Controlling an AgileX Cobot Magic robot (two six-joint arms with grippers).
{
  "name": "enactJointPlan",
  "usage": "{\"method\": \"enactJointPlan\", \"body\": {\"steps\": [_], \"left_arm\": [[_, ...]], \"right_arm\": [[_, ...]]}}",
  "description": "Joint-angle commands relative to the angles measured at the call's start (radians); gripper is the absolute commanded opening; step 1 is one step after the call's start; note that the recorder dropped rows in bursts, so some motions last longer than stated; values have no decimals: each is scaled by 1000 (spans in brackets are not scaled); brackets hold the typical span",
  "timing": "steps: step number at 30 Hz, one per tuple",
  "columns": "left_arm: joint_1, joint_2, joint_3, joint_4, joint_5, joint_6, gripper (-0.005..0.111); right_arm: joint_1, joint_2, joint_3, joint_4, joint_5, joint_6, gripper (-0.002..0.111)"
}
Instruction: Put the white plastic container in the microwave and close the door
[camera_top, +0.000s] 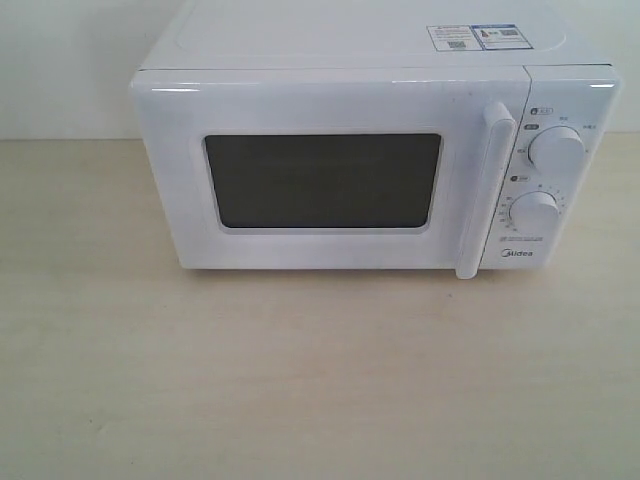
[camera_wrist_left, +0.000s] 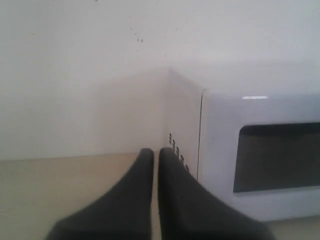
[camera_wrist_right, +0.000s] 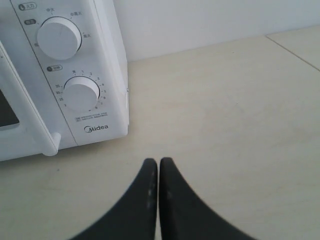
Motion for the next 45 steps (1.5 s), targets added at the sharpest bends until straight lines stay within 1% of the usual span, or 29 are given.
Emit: {"method": "enactJointPlan", "body": {"steps": [1, 4, 11, 15, 19, 22, 26, 28, 30, 32, 34, 35, 37, 42, 45], "left_arm": [[3, -69, 77, 13, -29, 17, 4], [13, -87, 77, 41, 60, 32, 4], [70, -87, 77, 41, 136, 33, 4], [72, -87, 77, 41, 189, 33, 4], [72, -87, 77, 28, 186, 32, 4], [72, -87, 77, 15, 211, -23, 4], [72, -87, 77, 7, 232, -45, 4], [72, -87, 77, 45, 232, -119, 4], [72, -87, 77, 146, 237, -252, 4], [72, -87, 77, 314, 264, -457, 4], [72, -87, 77, 416, 277, -620, 4], [72, -87, 77, 433, 277, -642, 4], [72, -87, 77, 433, 275, -632, 4], [72, -87, 77, 433, 275, -537, 4], [72, -87, 77, 421, 275, -530, 4]], "right_arm": [[-3, -7, -1, -4, -3, -3, 1], [-3, -7, -1, -4, -3, -3, 1], [-3, -7, -1, 1, -3, -3, 1], [-3, -7, -1, 10, -3, -3, 1], [-3, -7, -1, 12, -3, -3, 1], [-3, -7, -1, 12, -3, -3, 1], [-3, -7, -1, 12, -3, -3, 1], [-3, -7, -1, 12, -3, -3, 1], [-3, -7, -1, 12, -3, -3, 1], [-3, -7, -1, 12, -3, -3, 1], [-3, -7, -1, 12, -3, -3, 1], [-3, -7, -1, 12, -3, -3, 1], [-3, -7, -1, 12, -3, -3, 1], [-3, -7, -1, 12, -3, -3, 1], [-3, -7, -1, 12, -3, -3, 1]]}}
